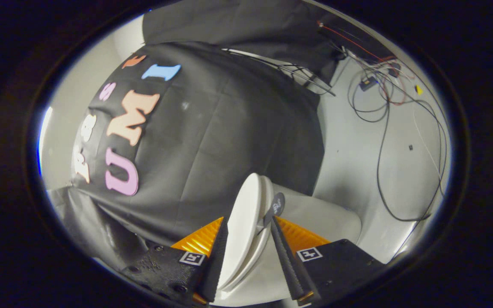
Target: Open the toilet lid.
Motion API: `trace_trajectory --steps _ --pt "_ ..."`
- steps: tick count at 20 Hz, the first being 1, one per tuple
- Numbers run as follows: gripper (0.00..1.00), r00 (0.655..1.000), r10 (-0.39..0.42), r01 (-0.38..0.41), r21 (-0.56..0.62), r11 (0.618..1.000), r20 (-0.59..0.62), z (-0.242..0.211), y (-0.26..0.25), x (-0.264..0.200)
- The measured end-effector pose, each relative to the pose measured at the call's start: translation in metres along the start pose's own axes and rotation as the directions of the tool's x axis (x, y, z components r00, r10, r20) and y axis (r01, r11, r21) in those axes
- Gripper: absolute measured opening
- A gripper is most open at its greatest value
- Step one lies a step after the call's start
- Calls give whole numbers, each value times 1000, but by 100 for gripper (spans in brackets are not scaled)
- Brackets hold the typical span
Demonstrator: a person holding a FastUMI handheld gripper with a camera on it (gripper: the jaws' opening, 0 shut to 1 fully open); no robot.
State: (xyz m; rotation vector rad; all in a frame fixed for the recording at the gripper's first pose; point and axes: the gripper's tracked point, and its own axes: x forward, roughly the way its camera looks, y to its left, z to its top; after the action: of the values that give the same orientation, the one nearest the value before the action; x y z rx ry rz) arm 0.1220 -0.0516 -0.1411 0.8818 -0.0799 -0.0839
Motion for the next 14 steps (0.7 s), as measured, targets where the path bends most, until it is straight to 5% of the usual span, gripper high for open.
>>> trace_trajectory --steps 7,14 --pt "61 999 33 -32 178 984 -6 11 -20 45" --pt "43 995 90 -80 188 979 -42 12 -12 65"
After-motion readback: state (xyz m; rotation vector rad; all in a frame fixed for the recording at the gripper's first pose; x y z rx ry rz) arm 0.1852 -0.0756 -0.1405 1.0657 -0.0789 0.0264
